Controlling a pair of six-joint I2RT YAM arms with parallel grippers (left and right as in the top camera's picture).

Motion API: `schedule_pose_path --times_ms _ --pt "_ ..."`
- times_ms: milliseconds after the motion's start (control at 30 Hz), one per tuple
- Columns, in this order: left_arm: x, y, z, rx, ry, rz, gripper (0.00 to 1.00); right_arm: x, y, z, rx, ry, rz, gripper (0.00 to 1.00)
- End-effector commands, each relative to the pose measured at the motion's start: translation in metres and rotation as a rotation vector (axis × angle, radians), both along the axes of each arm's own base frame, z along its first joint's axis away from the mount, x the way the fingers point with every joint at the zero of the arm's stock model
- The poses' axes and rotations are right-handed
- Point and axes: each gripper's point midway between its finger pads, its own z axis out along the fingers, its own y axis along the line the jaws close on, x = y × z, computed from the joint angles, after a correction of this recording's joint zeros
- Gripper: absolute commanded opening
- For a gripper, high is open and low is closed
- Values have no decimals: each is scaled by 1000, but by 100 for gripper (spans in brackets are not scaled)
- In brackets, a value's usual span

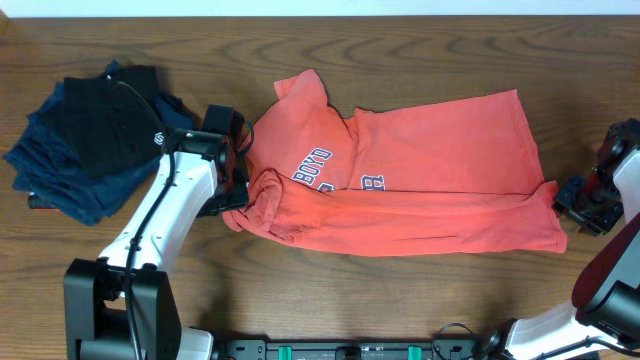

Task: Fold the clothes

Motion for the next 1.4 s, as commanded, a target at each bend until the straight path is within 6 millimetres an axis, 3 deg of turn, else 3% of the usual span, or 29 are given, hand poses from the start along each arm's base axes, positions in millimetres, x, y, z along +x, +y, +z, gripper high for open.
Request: schedule_pose_path --times_ms 0,167,333,500,867,1000,1133,1367 --pt "17 16 18 100 -66 0 49 16 3 8 28 -53 33 44" --pt "68 -6 50 4 -241 -100 71 43 11 36 100 -166 118 47" --pt "126 -26 78 -80 -493 -131 76 59 19 65 115 -235 222 53" --pt "177 -66 94 -267 -687 -213 76 66 43 72 172 -267 287 55" --pt "265 -123 59 -500 -584 -273 82 63 70 71 207 -216 382 56" --pt "293 -129 41 -552 -558 -192 82 57 69 70 203 -191 381 56" --pt "303 -128 11 -582 -514 -70 82 56 69 70 201 -183 385 56" --pt "297 -132 -28 -574 -439 -49 82 56 68 70 200 -185 386 56"
